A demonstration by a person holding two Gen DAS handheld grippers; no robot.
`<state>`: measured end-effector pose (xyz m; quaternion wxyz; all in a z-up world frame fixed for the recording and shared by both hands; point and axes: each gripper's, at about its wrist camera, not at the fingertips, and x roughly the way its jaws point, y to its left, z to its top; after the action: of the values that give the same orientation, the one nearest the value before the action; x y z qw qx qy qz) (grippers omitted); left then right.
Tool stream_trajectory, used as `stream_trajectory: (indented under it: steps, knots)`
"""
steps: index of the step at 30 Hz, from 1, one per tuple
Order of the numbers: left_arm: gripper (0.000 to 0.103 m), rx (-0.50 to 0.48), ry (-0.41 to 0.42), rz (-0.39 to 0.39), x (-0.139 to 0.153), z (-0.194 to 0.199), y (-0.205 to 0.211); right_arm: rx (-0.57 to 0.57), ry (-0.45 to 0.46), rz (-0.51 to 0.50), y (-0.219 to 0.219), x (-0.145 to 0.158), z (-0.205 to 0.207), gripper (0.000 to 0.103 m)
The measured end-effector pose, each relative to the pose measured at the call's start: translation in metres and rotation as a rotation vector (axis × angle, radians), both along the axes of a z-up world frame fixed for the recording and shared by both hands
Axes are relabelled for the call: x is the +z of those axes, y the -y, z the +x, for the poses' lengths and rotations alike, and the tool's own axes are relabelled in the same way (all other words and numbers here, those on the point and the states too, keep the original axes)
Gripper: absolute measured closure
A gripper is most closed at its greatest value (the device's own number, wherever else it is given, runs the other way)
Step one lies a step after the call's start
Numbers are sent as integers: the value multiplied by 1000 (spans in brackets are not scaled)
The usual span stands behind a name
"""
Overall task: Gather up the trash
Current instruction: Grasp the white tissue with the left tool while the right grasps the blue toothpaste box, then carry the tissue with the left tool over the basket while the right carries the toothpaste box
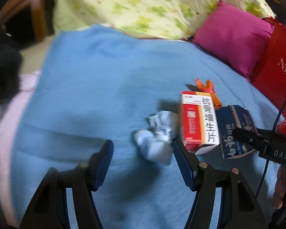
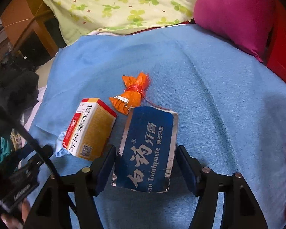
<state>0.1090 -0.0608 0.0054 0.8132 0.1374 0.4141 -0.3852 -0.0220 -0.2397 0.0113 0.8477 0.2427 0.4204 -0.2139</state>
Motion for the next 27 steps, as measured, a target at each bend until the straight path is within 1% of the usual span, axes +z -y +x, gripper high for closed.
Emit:
stream_trajectory:
  steps: [1, 2, 3, 4, 5, 6, 9, 14, 17, 19, 21, 25, 27]
  knots:
    - [42, -14, -21, -5, -3, 1, 3, 12, 7, 3, 3, 0, -2, 42]
    - [51, -31, -44, -7, -7, 2, 7, 22, 9, 7, 4, -1, -4, 42]
    - [57, -40, -66, -2, -11, 3, 11, 29, 14, 13, 7, -1, -6, 44]
    - [66, -39, -81, 5, -14, 3, 13, 33, 20, 17, 9, -2, -8, 44]
    - [68, -38, -95, 6, -18, 4, 14, 37, 28, 20, 11, -2, -10, 45]
    - [69, -37, -96, -4, -18, 2, 13, 43, 35, 21, 11, -1, -12, 45]
    - [77, -23, -90, -12, -15, -6, 7, 59, 52, 21, 12, 2, -23, 45]
    - [78, 23, -52, -11, -1, -35, -12, 72, 99, 33, 10, 19, -50, 45]
    - [78, 61, -8, 5, 12, -58, -29, 75, 139, 43, 8, 36, -76, 45]
    - [78, 84, 19, 3, 25, -79, -43, 79, 164, 40, 3, 49, -94, 45]
    - [78, 99, 38, -16, 42, -101, -57, 86, 184, 43, -2, 59, -109, 45]
    - [78, 119, 84, -51, 75, -143, -69, 100, 234, 42, -14, 83, -142, 45]
    - [78, 122, 126, -55, 94, -166, -68, 108, 257, 33, -20, 95, -158, 45]
